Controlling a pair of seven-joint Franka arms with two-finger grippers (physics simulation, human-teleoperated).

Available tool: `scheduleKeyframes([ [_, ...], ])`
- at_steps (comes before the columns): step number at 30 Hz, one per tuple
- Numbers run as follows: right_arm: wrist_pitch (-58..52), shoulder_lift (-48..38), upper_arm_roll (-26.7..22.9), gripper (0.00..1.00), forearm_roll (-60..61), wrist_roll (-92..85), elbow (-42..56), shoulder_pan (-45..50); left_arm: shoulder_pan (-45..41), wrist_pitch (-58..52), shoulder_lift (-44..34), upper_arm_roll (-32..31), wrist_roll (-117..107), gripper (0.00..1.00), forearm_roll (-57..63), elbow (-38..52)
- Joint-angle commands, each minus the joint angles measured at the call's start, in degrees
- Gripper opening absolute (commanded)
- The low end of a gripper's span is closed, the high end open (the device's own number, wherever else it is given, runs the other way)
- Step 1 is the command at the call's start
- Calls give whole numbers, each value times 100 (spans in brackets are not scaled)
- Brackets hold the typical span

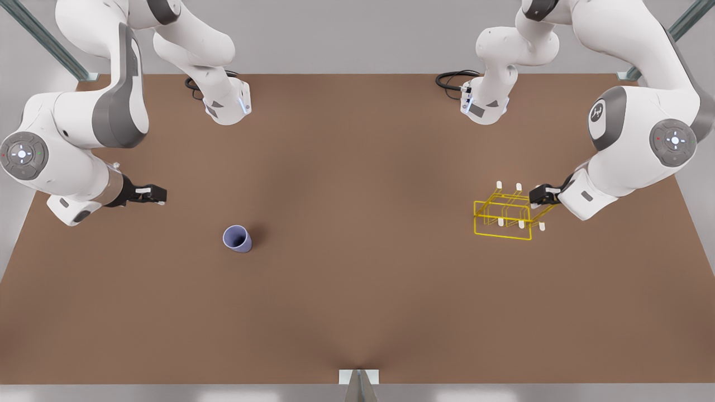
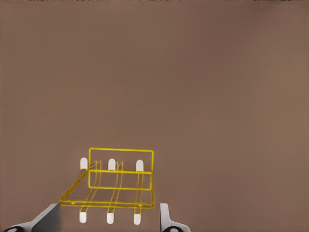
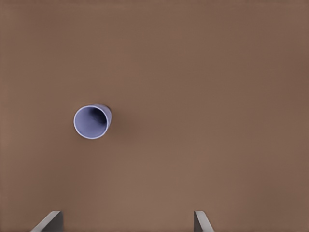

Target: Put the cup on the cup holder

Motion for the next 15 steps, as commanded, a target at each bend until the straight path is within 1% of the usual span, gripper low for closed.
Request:
scheduleKeyframes([
  [1,43,-6,2,100,-11,28,8,9,0,98,-7,0,78,100,5,3],
  [3,34,-6,11,100,-20,45,-27,79,-9,98,-7,0,78,100,5,3],
  [4,34,29,11,100,-64,90,-36,290,0,107,-7,0,78,100,14,3],
  [7,51,327,11,100,15,98,-18,615,0,133,72,0,96,100,14,3],
  [8,60,547,-7,100,-38,291,8,1028,0,125,73,0,96,100,14,3],
  [9,226,758,2,100,199,389,-1,1063,0,125,73,0,96,100,22,3],
  [10,762,960,2,100,270,520,-62,1151,0,125,81,0,96,100,22,3],
  [13,1668,1461,11,100,296,705,-220,1274,0,125,81,0,105,100,22,3],
  [14,2336,1444,11,100,305,714,-791,1222,0,125,99,0,105,100,22,3],
  [15,2538,1426,11,100,375,705,-1046,1160,0,125,99,0,105,100,22,3],
])
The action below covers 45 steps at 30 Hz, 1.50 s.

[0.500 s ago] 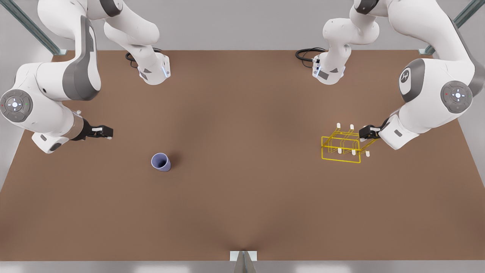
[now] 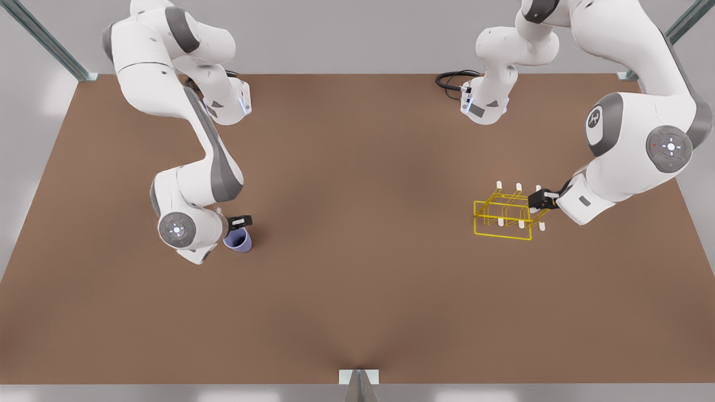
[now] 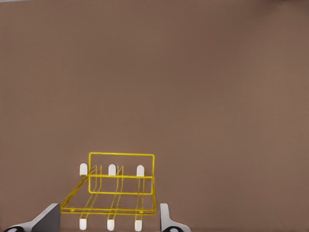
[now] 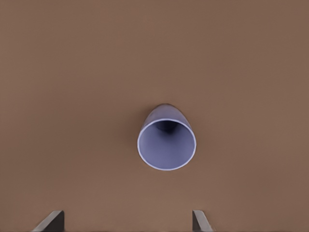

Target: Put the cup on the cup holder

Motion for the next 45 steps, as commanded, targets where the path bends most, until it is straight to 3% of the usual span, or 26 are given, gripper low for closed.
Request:
scheduleKeyframes([
  [1,1508,-16,2,100,109,420,-434,-36,0,10,-3,0,50,100,4,5],
  [5,2765,-526,11,100,232,394,-1709,-106,0,10,-3,0,50,100,4,-4],
  [8,2915,-658,643,100,408,385,-1893,-713,0,10,-3,0,50,100,4,-4],
  [12,4540,-869,635,100,355,394,-2790,-730,0,1,-3,0,50,100,4,-4],
  [15,4901,-860,635,100,276,385,-2948,-722,0,1,-3,0,50,100,4,-4],
  [43,4435,-992,635,100,4,464,-3406,-730,-9,-25,6,0,50,100,4,-13],
  [44,4427,-983,635,95,13,464,-3406,-730,-17,-16,6,0,50,100,4,-13],
  [45,4418,-975,635,84,4,464,-3406,-730,-17,-16,6,0,50,100,4,-13],
])
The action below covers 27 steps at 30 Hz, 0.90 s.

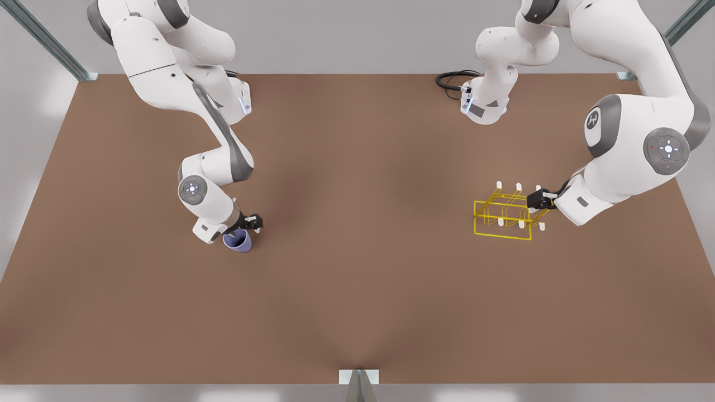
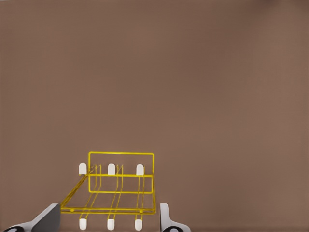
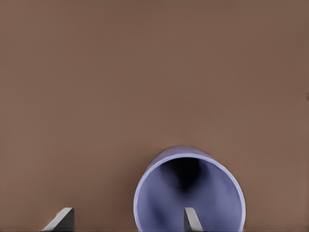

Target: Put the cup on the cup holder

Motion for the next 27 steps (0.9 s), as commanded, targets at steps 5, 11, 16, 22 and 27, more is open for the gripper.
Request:
scheduleKeyframes([
  [5,-223,20,1,76,-8,55,0,0,-4,-11,-6,0,3,100,4,-6],
  [11,-303,117,-7,76,-8,55,-9,9,-4,-2,20,0,12,100,4,-6],
  [16,-303,205,-7,76,-17,55,0,18,-4,-11,20,0,12,100,-5,-6],
  [22,-294,442,-43,49,-219,55,140,0,-4,-19,20,0,3,100,-5,-6],
  [27,-347,433,-43,21,-219,28,149,-8,-4,-19,29,-9,3,100,-5,-15],
])
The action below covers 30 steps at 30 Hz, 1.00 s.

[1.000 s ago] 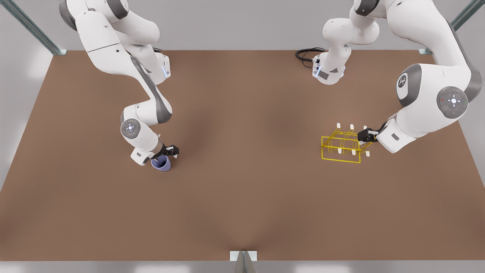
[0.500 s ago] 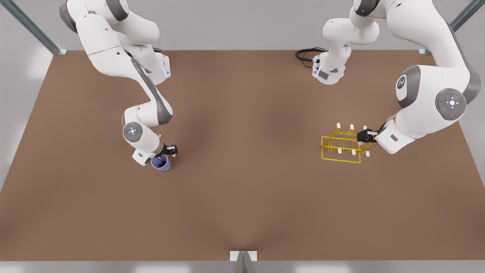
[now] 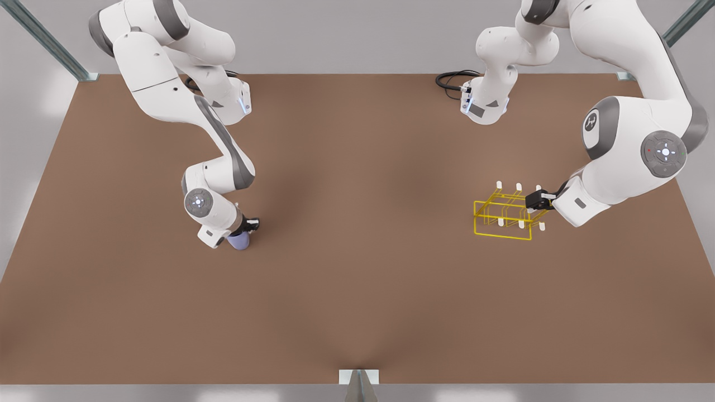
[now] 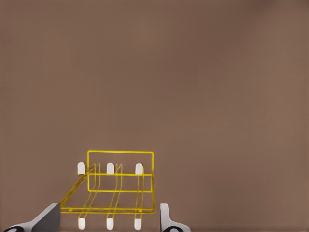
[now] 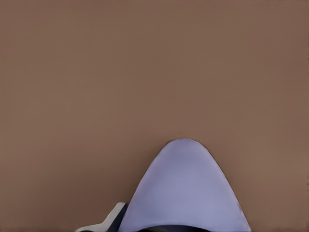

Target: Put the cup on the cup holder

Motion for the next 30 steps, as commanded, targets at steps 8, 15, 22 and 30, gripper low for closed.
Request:
scheduleKeyframes([
  [8,-952,-17,35,21,334,-8,603,-107,1,-4,-3,6,7,100,3,2],
  [15,-3079,27,194,21,2698,-227,1992,-19,1,-4,-3,6,6,100,3,2],
  [22,-5039,3216,185,21,5088,-306,5964,1422,1,-4,6,6,7,100,3,2],
  [30,-4961,5151,158,21,7665,-3022,7073,2284,1,4,41,6,7,100,3,2],
])
